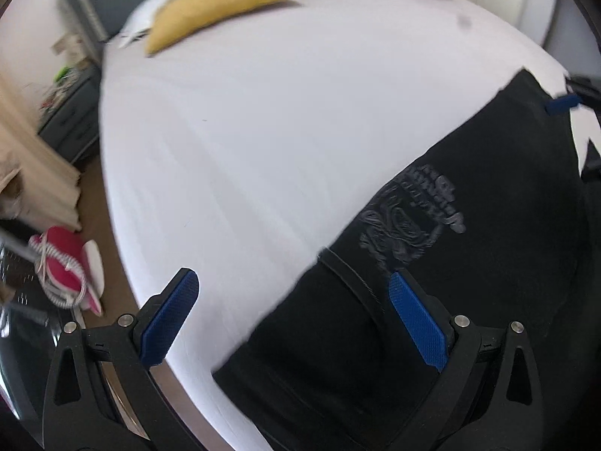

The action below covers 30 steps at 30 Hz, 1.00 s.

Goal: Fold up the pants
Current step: 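Grasp the jeans waistband with the left tool while the right tool grasps the other waistband end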

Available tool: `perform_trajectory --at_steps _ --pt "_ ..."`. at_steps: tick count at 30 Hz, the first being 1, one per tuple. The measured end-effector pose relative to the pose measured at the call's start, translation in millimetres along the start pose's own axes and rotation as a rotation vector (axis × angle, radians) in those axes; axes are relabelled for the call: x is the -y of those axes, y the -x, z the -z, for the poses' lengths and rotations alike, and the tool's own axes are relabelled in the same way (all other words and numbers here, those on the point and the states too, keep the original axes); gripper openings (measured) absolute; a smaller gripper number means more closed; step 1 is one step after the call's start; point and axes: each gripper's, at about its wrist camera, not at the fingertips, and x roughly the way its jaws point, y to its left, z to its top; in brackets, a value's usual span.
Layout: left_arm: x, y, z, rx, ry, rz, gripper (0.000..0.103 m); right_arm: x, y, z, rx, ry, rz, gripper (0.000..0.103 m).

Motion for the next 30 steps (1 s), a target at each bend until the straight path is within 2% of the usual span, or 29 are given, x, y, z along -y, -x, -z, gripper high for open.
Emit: perform_trajectory --at_steps 5,7,9,12,14,15,17,22,27,28,29,30 --pt "-20 -46 -16 -0.092 -0.012 0.090 0.100 11 -28 -20 -0.024 0.033 -0.053 0.073" --pt "-25 -59 -20 -0.116 -0.007 0.127 0.094 11 -38 -26 -0.042 0.058 -0.073 0.072" --pt "-26 -66 -23 -0.121 -0.019 0.149 0.085 10 -48 -30 -0.066 0.082 -0.076 0.069" --pt "-21 -70 -32 -0.128 -0.053 0.185 0.052 7 -67 -39 -0.123 0.130 -0.077 0.066" --pt "-17 -69 -38 -0.130 -0.063 0.197 0.017 5 -76 -44 -0.149 0.154 -0.083 0.061" --pt "-14 -69 -42 -0.127 -0.070 0.186 0.008 4 -79 -46 -0.159 0.163 -0.081 0.061" --pt "-12 -64 -45 -0.097 -0.077 0.156 0.005 2 -86 -52 -0.175 0.185 -0.064 0.061" --pt "-7 -41 -45 0.046 -0.104 0.086 0.005 6 -100 -61 -0.215 0.219 -0.063 0.060" --pt "-17 -19 -41 0.128 -0.137 0.052 0.005 7 -120 -68 -0.270 0.252 -0.042 0.059" --pt "-18 -19 -44 0.136 -0.140 0.046 0.005 9 -123 -70 -0.281 0.245 -0.049 0.052" --pt "-33 -10 -45 0.136 -0.140 0.046 0.005 7 -127 -72 -0.293 0.239 -0.066 0.035" --pt "-34 -11 -48 0.138 -0.141 0.044 0.005 6 -130 -73 -0.302 0.238 -0.084 0.029"
